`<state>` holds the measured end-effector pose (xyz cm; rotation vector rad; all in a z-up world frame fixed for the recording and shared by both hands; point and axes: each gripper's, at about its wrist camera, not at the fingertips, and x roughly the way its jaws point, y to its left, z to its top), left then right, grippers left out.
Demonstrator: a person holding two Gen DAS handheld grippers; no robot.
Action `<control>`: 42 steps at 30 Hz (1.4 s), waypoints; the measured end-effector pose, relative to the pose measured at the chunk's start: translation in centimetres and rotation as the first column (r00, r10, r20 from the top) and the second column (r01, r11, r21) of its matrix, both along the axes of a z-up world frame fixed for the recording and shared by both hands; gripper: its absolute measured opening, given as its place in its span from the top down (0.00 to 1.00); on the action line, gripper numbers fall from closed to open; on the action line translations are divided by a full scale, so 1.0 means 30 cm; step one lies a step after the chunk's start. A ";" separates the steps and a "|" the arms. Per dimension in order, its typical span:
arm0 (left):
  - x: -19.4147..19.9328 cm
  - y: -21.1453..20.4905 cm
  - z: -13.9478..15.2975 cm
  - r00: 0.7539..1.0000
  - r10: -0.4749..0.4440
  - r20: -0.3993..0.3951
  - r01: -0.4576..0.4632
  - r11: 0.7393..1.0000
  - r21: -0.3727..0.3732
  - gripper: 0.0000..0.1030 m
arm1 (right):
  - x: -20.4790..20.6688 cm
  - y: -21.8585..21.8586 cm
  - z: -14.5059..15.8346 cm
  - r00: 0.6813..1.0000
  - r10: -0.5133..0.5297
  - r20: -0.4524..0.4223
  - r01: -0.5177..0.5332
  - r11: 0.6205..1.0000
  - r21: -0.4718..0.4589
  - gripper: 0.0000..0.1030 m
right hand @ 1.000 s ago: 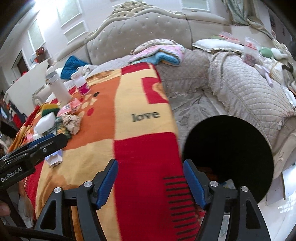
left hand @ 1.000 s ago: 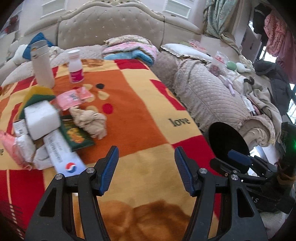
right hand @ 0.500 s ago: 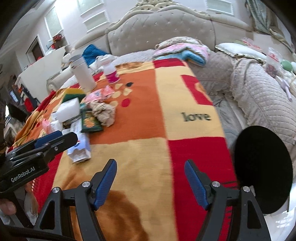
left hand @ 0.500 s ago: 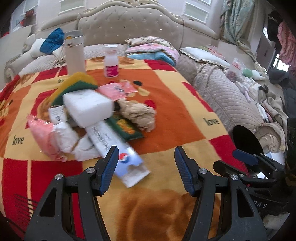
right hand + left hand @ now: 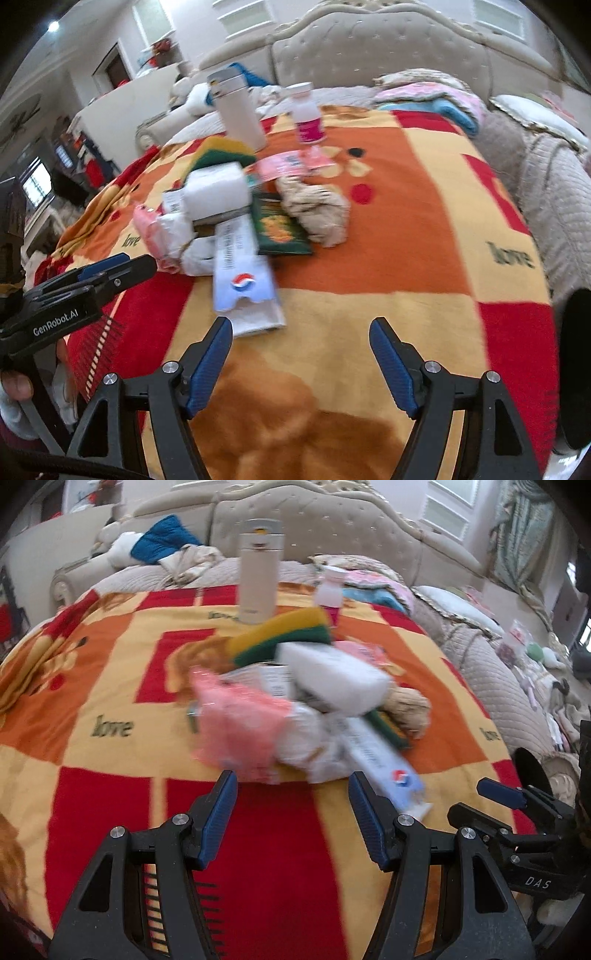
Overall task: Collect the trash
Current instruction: 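Move both open tools back over the items on the blanket, then grasp the pink wrapper with the left tool while the right tool grasps the white Levamlodipine box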
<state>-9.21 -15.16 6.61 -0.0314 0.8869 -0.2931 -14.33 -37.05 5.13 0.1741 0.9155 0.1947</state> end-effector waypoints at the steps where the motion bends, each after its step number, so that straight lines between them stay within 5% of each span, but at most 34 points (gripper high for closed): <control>1: 0.005 0.019 -0.005 1.000 0.008 -0.002 -0.008 1.000 0.001 0.40 | 0.017 0.023 -0.005 1.000 0.016 -0.002 -0.016 1.000 -0.002 0.28; 10: 0.076 0.121 -0.066 0.999 0.008 -0.037 -0.009 1.000 -0.021 0.40 | 0.182 0.133 -0.081 0.994 0.089 -0.071 -0.090 0.996 -0.011 0.28; 17: 0.124 0.090 -0.076 0.999 -0.050 0.003 0.050 0.998 -0.041 0.40 | 0.234 0.154 -0.074 0.994 0.095 -0.053 -0.096 0.995 -0.022 0.53; 24: 0.166 0.086 -0.082 0.998 -0.068 0.013 0.069 0.993 -0.097 0.41 | 0.193 0.150 -0.063 0.993 0.109 -0.049 -0.110 0.994 -0.012 0.54; 26: 0.173 0.100 -0.079 0.998 -0.070 0.000 0.069 0.989 -0.130 0.53 | 0.156 0.138 -0.051 0.992 0.119 -0.048 -0.119 0.993 -0.011 0.54; 29: 0.167 0.120 -0.073 0.997 -0.080 -0.019 0.076 0.985 -0.154 0.57 | 0.091 0.112 -0.042 0.990 0.131 -0.061 -0.132 0.991 -0.024 0.54; 36: 0.127 0.144 -0.041 0.995 -0.084 -0.061 0.072 0.983 -0.169 0.60 | 0.030 0.063 -0.070 0.992 0.081 -0.095 -0.084 0.996 -0.028 0.49; 42: 0.057 0.171 -0.008 0.991 -0.068 -0.117 0.055 0.993 -0.108 0.60 | 0.068 0.126 -0.076 0.992 0.101 -0.074 -0.106 0.992 -0.063 0.38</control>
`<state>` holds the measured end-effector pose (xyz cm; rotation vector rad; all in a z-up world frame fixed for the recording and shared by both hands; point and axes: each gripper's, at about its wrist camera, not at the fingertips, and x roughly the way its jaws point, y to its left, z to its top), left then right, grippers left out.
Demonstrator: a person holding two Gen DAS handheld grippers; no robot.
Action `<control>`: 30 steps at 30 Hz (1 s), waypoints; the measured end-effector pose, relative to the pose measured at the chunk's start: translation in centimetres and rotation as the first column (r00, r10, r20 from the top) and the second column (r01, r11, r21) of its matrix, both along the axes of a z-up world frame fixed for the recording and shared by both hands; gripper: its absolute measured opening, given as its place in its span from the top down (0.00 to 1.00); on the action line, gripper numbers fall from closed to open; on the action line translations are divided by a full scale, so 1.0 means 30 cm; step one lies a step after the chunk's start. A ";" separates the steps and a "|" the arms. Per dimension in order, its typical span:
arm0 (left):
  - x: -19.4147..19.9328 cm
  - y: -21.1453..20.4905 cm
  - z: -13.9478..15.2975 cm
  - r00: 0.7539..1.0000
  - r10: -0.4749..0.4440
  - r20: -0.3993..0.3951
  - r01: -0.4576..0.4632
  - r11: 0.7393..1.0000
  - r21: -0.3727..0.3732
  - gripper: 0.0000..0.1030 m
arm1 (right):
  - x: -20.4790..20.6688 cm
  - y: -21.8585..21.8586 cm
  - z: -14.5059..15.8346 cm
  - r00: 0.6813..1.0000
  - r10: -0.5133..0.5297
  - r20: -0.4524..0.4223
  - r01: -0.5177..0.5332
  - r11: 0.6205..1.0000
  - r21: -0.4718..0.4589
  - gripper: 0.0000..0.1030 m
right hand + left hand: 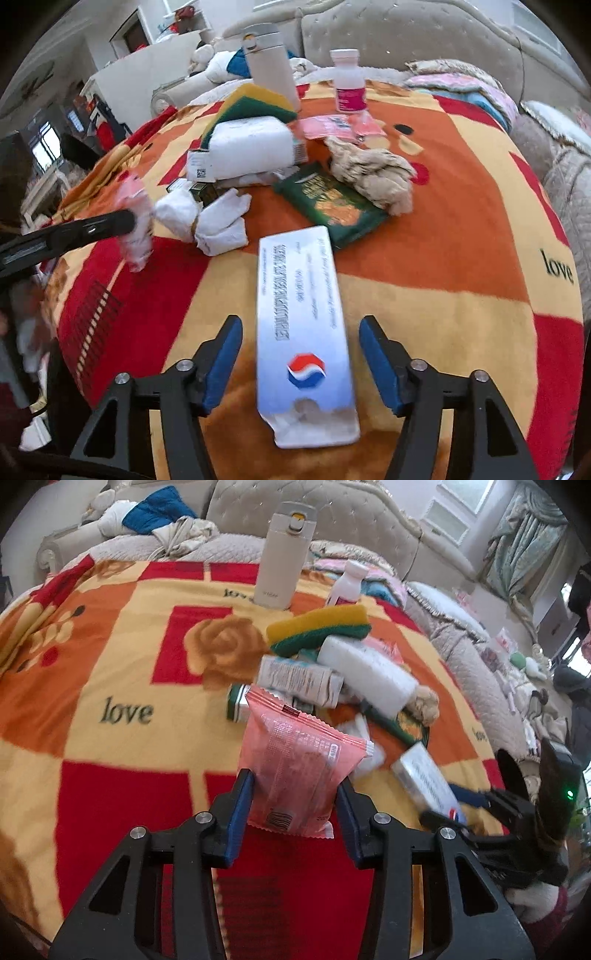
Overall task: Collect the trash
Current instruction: 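Grasp the pink wrapper with the left tool while the right tool grasps the white Levamlodipine box, then carry the pink wrapper and Levamlodipine box over the black bin and open both tools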
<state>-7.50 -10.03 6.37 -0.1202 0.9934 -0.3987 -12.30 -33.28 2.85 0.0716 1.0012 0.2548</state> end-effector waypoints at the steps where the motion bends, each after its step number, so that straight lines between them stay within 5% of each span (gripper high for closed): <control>1: -0.015 0.008 -0.002 1.000 0.004 -0.017 -0.003 1.000 0.012 0.60 | 0.007 0.013 -0.006 1.000 0.005 0.004 -0.005 1.000 -0.017 0.38; 5: -0.047 0.026 -0.038 0.997 0.015 -0.069 -0.012 0.999 0.045 0.60 | 0.011 0.030 -0.018 1.000 0.014 0.025 -0.013 0.999 -0.039 0.40; 8: -0.056 0.015 -0.049 0.999 0.016 -0.046 -0.013 0.998 0.067 0.58 | 0.007 0.020 -0.015 1.000 0.012 0.023 -0.011 0.999 -0.038 0.48; 16: 0.003 -0.033 -0.089 0.999 0.028 -0.020 -0.026 0.994 0.106 0.49 | 0.000 -0.008 -0.016 1.000 -0.008 0.026 0.009 1.000 -0.017 0.48; 19: 0.024 -0.024 -0.092 0.999 0.029 -0.033 -0.026 0.997 0.074 0.50 | 0.003 -0.002 -0.014 1.000 -0.001 0.030 0.001 1.000 -0.013 0.54; 23: 0.030 0.019 -0.064 0.998 0.019 -0.057 -0.019 1.000 -0.006 0.59 | -0.008 -0.009 0.003 0.999 0.004 0.038 -0.005 1.000 0.024 0.54; 30: -0.004 0.076 0.019 0.998 0.032 -0.061 -0.037 0.996 -0.076 0.60 | -0.060 -0.023 0.079 0.996 0.009 0.089 -0.016 0.997 0.075 0.54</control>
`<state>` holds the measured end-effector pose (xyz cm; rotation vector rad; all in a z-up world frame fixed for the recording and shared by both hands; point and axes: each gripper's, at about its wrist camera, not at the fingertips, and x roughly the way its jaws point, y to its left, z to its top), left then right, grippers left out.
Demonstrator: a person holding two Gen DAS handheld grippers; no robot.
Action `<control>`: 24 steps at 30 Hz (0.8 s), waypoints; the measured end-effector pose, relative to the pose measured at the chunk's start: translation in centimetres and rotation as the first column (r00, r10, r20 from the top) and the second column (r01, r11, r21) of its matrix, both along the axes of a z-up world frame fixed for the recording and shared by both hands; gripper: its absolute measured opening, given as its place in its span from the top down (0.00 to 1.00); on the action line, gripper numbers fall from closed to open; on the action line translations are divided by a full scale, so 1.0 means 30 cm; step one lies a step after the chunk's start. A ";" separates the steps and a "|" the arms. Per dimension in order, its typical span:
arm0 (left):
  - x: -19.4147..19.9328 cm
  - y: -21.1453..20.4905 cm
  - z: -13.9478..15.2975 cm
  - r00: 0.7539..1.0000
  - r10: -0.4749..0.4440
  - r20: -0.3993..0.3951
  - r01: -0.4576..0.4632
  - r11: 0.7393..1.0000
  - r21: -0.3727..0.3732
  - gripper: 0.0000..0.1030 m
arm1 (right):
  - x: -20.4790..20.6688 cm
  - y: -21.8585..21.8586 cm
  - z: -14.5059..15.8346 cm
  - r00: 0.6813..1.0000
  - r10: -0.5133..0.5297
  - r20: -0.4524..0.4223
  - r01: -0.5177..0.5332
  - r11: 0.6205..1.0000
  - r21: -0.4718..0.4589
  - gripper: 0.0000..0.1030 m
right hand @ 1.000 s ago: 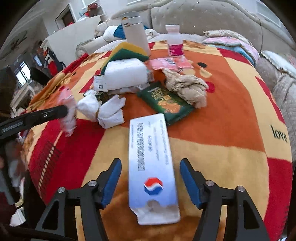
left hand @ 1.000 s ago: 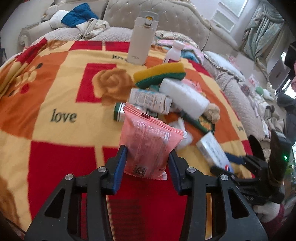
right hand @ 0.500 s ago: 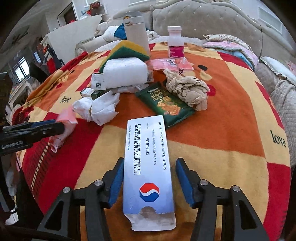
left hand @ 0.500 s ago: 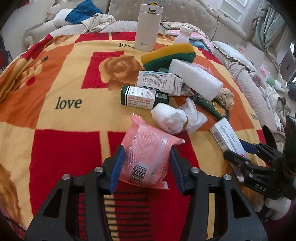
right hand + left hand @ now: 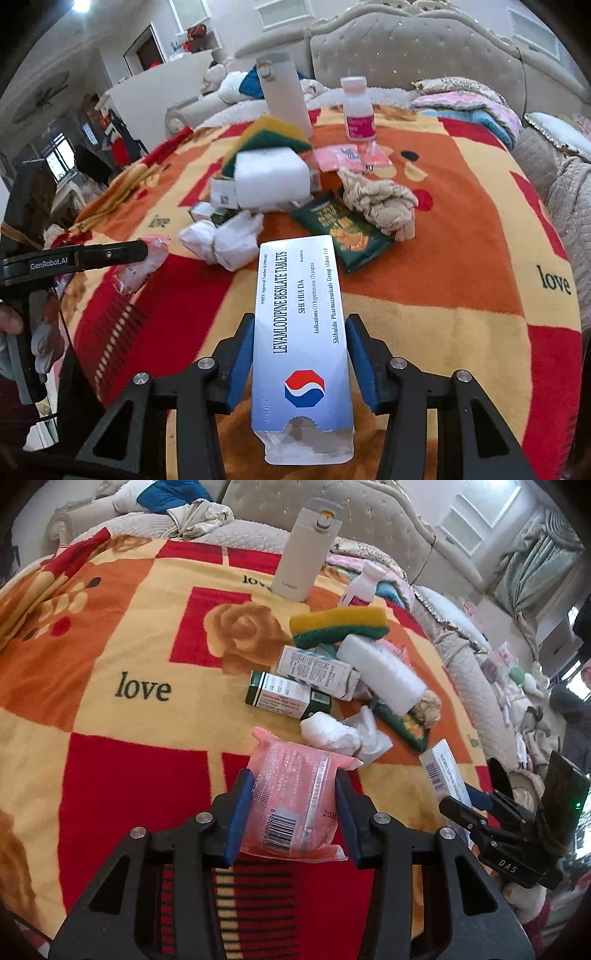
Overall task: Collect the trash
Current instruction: 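Carry the pink wrapper and Levamlodipine box over the black bin and open both tools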
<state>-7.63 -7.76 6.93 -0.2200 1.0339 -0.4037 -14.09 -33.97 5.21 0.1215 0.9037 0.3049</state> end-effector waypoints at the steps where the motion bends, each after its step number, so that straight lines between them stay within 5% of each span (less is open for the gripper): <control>1: -0.006 -0.004 0.013 1.000 -0.002 0.006 0.002 1.000 -0.006 0.60 | -0.006 0.001 0.008 1.000 0.002 0.006 -0.002 1.000 0.001 0.54; 14: -0.074 -0.241 0.118 0.990 -0.121 0.073 0.124 0.991 -0.042 0.60 | -0.086 -0.099 0.077 0.997 -0.052 0.053 0.052 0.999 0.001 0.54; 24: -0.102 -0.502 0.116 0.967 -0.236 0.098 0.236 0.972 0.009 0.60 | -0.150 -0.257 0.087 0.987 -0.149 0.055 0.151 0.988 -0.018 0.54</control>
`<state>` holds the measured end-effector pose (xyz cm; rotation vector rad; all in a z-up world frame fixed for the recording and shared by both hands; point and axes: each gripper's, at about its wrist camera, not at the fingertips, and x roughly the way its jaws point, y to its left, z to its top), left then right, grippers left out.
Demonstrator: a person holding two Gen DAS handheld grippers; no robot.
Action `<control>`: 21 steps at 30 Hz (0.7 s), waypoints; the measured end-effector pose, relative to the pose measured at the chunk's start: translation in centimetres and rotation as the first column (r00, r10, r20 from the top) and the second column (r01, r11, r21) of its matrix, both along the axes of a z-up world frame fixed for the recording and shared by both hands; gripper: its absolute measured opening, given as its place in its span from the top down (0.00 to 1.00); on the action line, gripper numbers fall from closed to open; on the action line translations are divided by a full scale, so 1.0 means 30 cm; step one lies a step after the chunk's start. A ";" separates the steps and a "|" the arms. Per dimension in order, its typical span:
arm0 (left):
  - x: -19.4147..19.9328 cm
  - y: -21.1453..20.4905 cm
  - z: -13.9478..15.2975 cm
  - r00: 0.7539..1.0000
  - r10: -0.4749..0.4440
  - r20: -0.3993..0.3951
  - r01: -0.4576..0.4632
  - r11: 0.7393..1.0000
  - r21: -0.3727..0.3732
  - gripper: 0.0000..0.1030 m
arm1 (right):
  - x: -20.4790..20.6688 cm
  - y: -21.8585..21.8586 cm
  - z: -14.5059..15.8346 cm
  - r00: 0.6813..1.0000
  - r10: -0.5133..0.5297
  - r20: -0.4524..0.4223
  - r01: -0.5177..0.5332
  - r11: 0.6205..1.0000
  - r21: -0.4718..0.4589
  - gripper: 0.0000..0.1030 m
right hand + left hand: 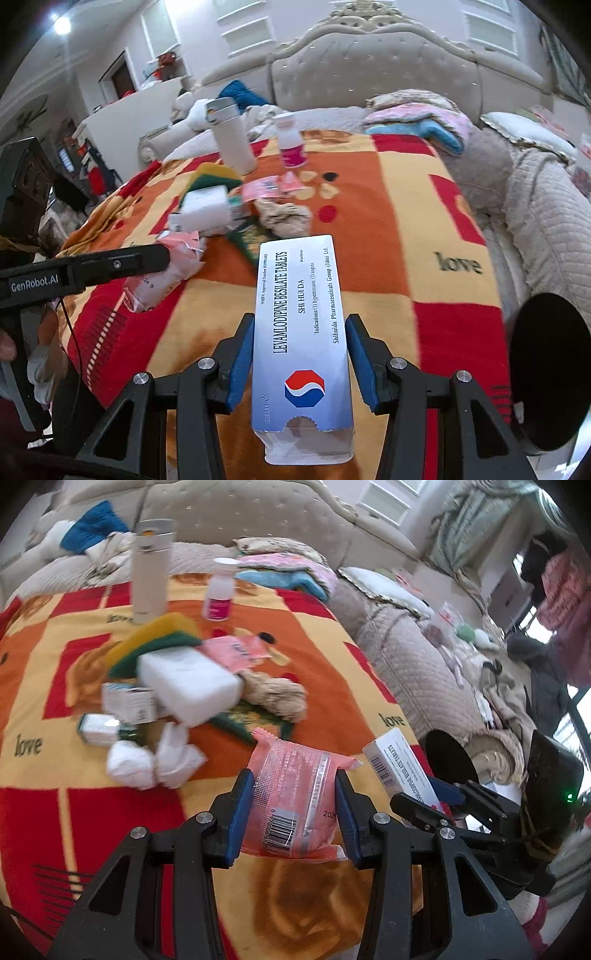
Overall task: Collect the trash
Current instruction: 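Carry the pink wrapper and Levamlodipine box over the black bin and open both tools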
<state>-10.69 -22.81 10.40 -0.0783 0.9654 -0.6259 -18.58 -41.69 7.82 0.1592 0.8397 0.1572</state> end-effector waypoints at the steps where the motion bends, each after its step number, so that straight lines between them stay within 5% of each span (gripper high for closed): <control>1: -0.005 -0.030 0.000 1.000 -0.011 0.007 0.010 1.000 0.009 0.60 | -0.008 -0.023 -0.001 1.000 -0.015 -0.001 0.015 1.000 0.000 0.54; 21: -0.052 -0.458 -0.027 0.983 -0.183 0.020 0.182 0.982 0.045 0.60 | -0.135 -0.418 -0.028 0.967 -0.254 -0.018 0.254 0.967 -0.006 0.54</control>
